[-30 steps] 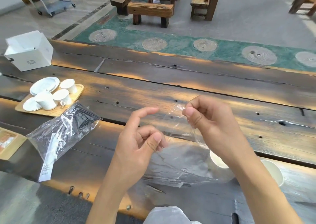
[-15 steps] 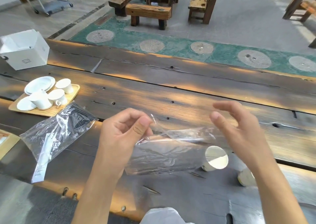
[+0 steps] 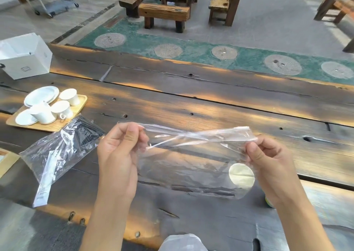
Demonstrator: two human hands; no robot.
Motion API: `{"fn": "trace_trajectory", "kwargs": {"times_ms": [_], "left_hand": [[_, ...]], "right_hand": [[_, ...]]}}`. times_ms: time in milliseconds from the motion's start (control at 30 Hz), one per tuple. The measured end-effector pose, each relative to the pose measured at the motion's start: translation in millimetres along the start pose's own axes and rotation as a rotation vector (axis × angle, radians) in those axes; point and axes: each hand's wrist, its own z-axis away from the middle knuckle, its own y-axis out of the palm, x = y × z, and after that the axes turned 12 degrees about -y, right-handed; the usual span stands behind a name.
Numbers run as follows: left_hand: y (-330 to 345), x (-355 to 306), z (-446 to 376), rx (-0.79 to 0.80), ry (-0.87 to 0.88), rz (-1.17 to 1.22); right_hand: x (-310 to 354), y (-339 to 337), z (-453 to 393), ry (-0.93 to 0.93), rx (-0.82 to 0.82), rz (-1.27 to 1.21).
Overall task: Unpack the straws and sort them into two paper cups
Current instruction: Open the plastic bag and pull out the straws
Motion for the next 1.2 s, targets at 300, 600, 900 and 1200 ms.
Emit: {"fn": "trace_trajectory", "kwargs": {"times_ms": [300, 600, 900, 1200], "left_hand": [[-3, 3, -1, -0.177, 0.5, -0.877], [10, 6, -13, 0.147, 0.805, -1.217], [16, 5, -17, 0.202, 0.413, -0.861], [27, 15, -15, 0.314, 0.517, -0.967]], "right_hand": [[8, 4, -2, -0.012, 0.049, -0.021], [5, 13, -3, -0.017, 0.094, -0.059], [10, 23, 1, -0.03, 0.096, 0.02], [9, 25, 1, -0.052, 0.144, 0.021]]}}
